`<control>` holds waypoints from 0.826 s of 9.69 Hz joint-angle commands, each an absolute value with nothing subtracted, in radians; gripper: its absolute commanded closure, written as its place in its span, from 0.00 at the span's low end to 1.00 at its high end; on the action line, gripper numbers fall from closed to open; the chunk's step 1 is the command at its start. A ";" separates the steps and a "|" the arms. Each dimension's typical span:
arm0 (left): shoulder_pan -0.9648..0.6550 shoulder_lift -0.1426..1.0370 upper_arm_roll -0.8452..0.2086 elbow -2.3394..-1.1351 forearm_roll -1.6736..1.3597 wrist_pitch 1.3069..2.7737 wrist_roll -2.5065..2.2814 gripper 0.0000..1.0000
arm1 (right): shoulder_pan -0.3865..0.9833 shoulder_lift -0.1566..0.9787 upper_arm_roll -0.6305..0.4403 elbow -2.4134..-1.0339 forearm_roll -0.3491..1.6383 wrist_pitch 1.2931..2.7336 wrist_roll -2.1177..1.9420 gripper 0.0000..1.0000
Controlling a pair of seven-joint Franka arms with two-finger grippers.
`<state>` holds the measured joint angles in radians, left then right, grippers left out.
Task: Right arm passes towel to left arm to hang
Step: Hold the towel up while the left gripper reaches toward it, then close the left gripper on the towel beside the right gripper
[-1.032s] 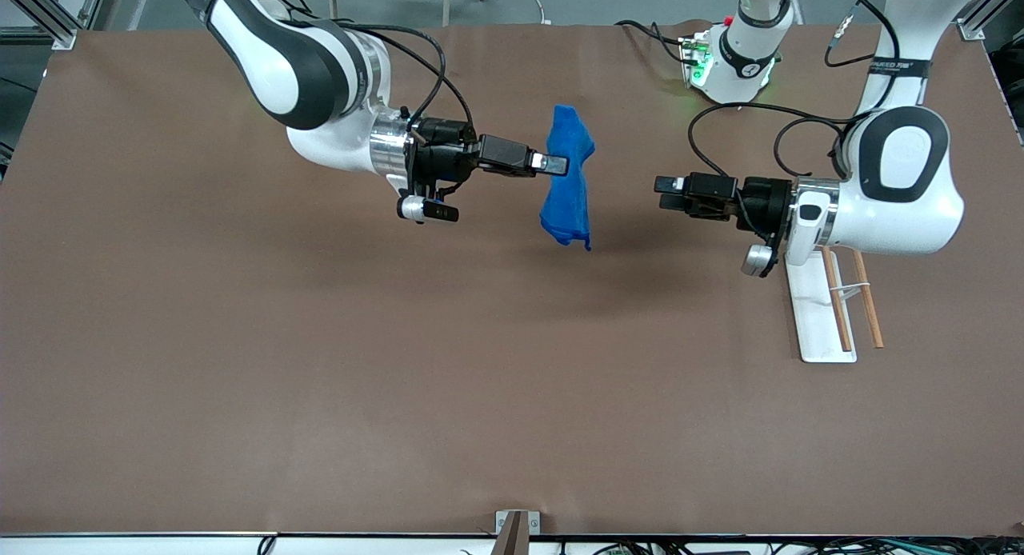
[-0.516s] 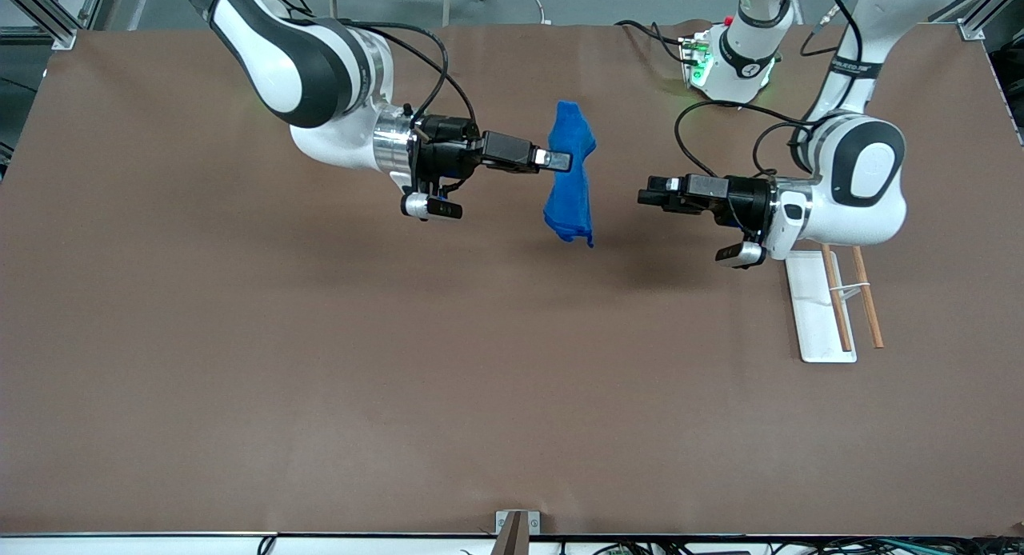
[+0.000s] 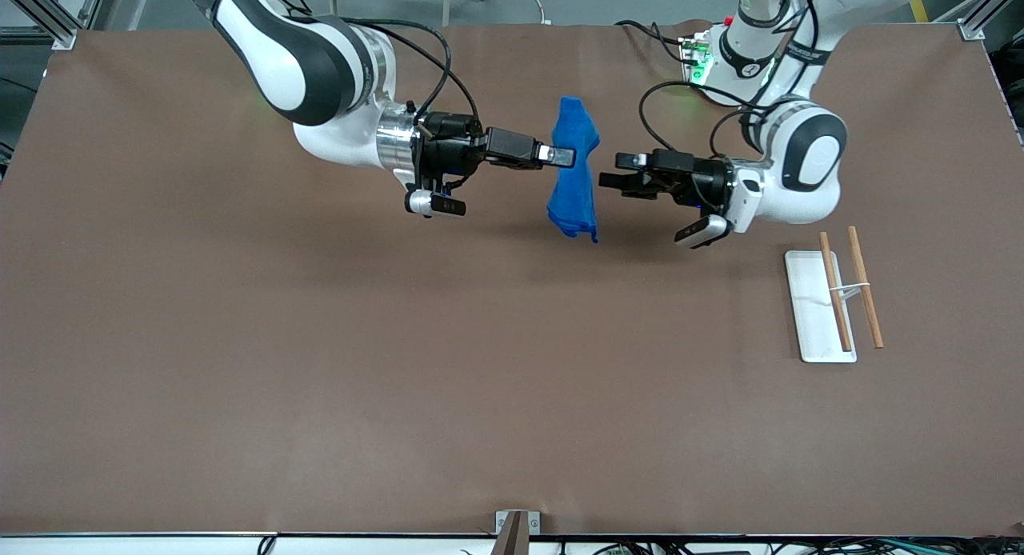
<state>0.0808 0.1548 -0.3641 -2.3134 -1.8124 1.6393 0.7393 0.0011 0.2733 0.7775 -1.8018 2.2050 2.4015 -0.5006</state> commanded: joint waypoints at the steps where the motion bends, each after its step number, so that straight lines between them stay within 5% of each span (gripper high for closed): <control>1: 0.089 0.132 -0.464 -2.349 -1.911 1.776 0.781 0.13 | -0.002 0.270 0.785 -1.792 2.247 2.410 -0.499 1.00; 8: 0.150 0.092 -0.469 -2.338 -1.922 1.729 0.741 0.13 | -0.002 0.270 0.784 -1.782 2.233 2.448 -0.472 1.00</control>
